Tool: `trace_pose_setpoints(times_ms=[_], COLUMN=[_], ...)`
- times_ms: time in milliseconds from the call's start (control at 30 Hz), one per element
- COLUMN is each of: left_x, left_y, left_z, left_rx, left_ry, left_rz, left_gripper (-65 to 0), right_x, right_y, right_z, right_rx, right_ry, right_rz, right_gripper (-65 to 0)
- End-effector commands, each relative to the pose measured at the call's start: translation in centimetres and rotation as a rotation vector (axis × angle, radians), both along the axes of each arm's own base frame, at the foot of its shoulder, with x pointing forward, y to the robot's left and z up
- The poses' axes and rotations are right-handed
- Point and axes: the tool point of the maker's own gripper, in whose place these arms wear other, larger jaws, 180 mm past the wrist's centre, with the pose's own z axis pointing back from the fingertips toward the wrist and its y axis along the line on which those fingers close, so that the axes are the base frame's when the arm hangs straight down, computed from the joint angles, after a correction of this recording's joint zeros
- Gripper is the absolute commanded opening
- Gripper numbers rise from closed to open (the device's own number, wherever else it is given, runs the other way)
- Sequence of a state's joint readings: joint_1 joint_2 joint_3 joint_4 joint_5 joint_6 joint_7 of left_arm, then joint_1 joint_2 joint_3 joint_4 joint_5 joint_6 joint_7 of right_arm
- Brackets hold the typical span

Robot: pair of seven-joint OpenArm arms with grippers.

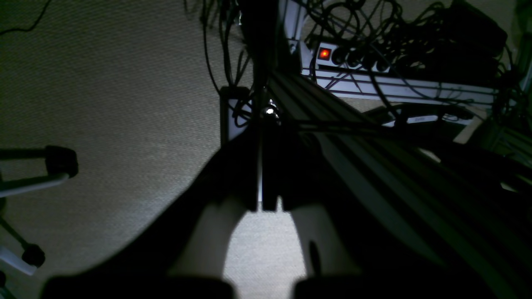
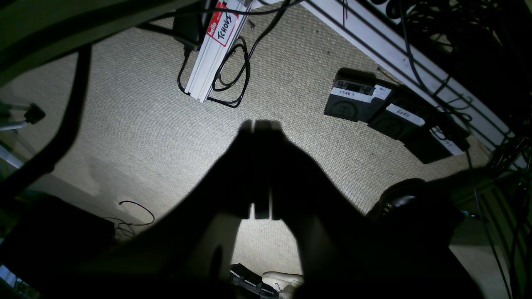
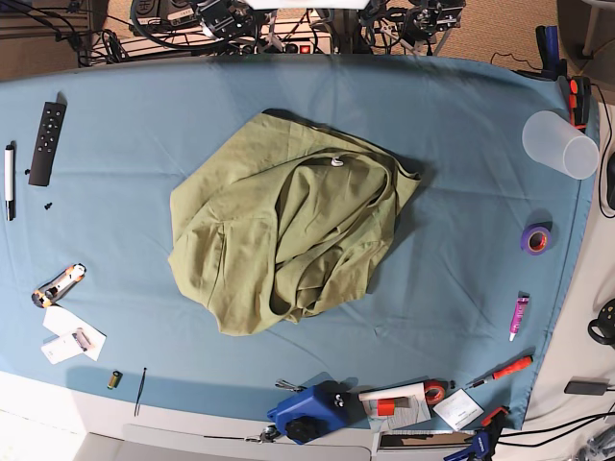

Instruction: Layout the t-shirt on the table in an organized manner, then fold the t-shirt properly

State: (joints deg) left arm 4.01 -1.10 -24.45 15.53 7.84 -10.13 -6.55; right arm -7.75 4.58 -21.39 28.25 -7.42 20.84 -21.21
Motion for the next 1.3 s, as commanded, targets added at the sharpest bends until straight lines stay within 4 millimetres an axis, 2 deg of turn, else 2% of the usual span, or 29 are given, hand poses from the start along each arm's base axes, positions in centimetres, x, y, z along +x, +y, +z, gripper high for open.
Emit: trace_pose_setpoints(times_ms=[0,1267], left_x=[0.32,-0.03], left_y=[-0.14,-0.16], left_z=[0.13,0.22], left_rx=[-0.007,-0.021], left_ry=[-0.019,-0.021], left_rz=[0.007,0.003], left_gripper=[-65.0,-65.0], right_x=[0.38,-0.02], right_y=[0.03,-0.28], right_z=[0.09,0.09], right_rx=[0.006,-0.003], right_ry=[-0.005,0.009], right_rz=[0.002,0.005], right_gripper=[-65.0,-65.0])
